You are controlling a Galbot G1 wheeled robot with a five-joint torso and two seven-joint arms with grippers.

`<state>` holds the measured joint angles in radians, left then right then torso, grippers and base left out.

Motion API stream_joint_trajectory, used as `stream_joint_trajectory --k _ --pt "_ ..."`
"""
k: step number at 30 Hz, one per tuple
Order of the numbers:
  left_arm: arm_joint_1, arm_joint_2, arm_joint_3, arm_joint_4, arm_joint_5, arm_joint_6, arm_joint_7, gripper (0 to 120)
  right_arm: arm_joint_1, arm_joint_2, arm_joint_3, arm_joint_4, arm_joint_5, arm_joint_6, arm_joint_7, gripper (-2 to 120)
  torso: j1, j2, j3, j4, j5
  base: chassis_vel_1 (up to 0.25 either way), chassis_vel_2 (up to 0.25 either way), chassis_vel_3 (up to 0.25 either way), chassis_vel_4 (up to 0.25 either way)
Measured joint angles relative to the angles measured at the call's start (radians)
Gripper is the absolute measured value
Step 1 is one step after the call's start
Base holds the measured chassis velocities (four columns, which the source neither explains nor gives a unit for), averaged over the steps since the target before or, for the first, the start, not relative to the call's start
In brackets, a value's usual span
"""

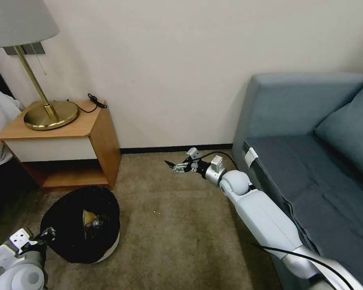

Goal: Pick up the trash bin, then pick up the garbage on the floor and place it into the trash bin.

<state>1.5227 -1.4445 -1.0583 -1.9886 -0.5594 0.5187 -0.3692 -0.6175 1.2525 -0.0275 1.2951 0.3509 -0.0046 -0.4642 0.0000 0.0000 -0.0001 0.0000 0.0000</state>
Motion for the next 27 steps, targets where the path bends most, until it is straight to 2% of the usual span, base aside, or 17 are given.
stream_joint_trajectory --k 1,3,5,6,8,10,11,12,15,16,18,19,22,23,25,26,27 --pt "0.008 0.003 -0.014 -0.019 0.079 -0.019 0.004 71 -0.013 0.002 0.006 0.02 0.033 -0.01 0.066 100 0.0 0.0 0.0 0.0 -0.0001 0.0 0.0 0.0 0.0" --pt "0.009 0.004 -0.016 -0.022 0.085 -0.02 0.004 72 -0.014 0.003 0.007 0.022 0.037 -0.012 0.072 100 0.0 0.0 0.0 0.0 -0.0001 0.0 0.0 0.0 0.0" --pt "0.022 0.01 -0.026 -0.048 0.141 -0.047 0.003 84 -0.028 0.008 0.018 0.046 0.065 -0.04 0.128 100 0.0 0.0 0.0 0.0001 0.0 0.0 0.0 0.0 0.0" --pt "0.022 0.01 -0.026 -0.048 0.141 -0.047 0.003 84 -0.028 0.008 0.018 0.046 0.065 -0.04 0.128 100 0.0 0.0 0.0 0.0001 0.0 0.0 0.0 0.0 0.0" --pt "0.042 0.031 -0.031 -0.076 0.245 -0.142 0.034 95 -0.053 0.016 0.04 0.081 0.086 -0.089 0.23 100 0.0 0.0 0.0 0.0001 0.0 0.0 0.0 0.0 0.0" --pt "0.046 0.037 -0.03 -0.08 0.259 -0.16 0.046 97 -0.057 0.017 0.043 0.086 0.09 -0.097 0.247 100 0.0 0.0 0.0 0.0001 0.0 0.0 0.0 0.0 0.0" --pt "0.055 0.056 -0.018 -0.089 0.293 -0.211 0.096 100 -0.075 0.021 0.054 0.107 0.115 -0.13 0.296 100 0.0 0.0 0.0 0.0002 -0.0001 0.0 0.0 0.0 0.0" --pt "0.055 0.056 -0.018 -0.089 0.293 -0.211 0.096 100 -0.075 0.021 0.054 0.107 0.115 -0.13 0.296 100 0.0 0.0 0.0 0.0002 -0.0001 0.0 0.0 0.0 0.0" --pt "0.056 0.115 0.04 -0.096 0.357 -0.301 0.259 100 -0.134 0.033 0.08 0.16 0.168 -0.208 0.405 100 0.0 0.0 0.0 0.0 -0.0001 0.0 0.0 0.0 0.0" --pt "0.056 0.115 0.04 -0.096 0.357 -0.301 0.259 100 -0.134 0.033 0.08 0.16 0.168 -0.208 0.405 100 0.0 0.0 0.0 0.0 -0.0001 0.0 0.0 0.0 0.0" --pt "0.042 0.148 0.089 -0.092 0.362 -0.325 0.325 100 -0.173 0.045 0.1 0.18 0.178 -0.229 0.439 100 0.0 0.0 0.0 -0.0001 0.0001 0.0 0.0 0.0 0.0" --pt "0.042 0.148 0.089 -0.092 0.362 -0.325 0.325 100 -0.173 0.045 0.1 0.18 0.178 -0.229 0.439 100 0.0 0.0 0.0 -0.0001 0.0001 0.0 0.0 0.0 0.0" --pt "0.023 0.168 0.16 -0.079 0.358 -0.339 0.368 100 -0.217 0.06 0.13 0.198 0.193 -0.241 0.469 100 0.0 0.0 0.0 -0.0002 0.0 0.0 0.0 0.0 0.0" --pt "0.023 0.168 0.16 -0.079 0.358 -0.339 0.368 100 -0.217 0.06 0.13 0.198 0.193 -0.241 0.469 100 0.0 0.0 0.0 -0.0002 0.0 0.0 0.0 0.0 0.0" --pt "0.012 0.164 0.204 -0.069 0.359 -0.34 0.38 100 -0.237 0.07 0.15 0.205 0.206 -0.242 0.481 100 0.0 0.0 0.0 -0.0001 -0.0001 0.0 0.0 0.0 0.0" --pt "0.012 0.164 0.204 -0.069 0.359 -0.34 0.38 100 -0.237 0.07 0.15 0.205 0.206 -0.242 0.481 100 0.0 0.0 0.0 -0.0001 -0.0001 0.0 0.0 0.0 0.0" --pt "0.007 0.159 0.222 -0.06 0.364 -0.342 0.38 100 -0.244 0.078 0.16 0.206 0.21 -0.242 0.485 100 0.0 0.0 0.0 -0.0001 0.0 0.0 0.0 0.0 0.0"
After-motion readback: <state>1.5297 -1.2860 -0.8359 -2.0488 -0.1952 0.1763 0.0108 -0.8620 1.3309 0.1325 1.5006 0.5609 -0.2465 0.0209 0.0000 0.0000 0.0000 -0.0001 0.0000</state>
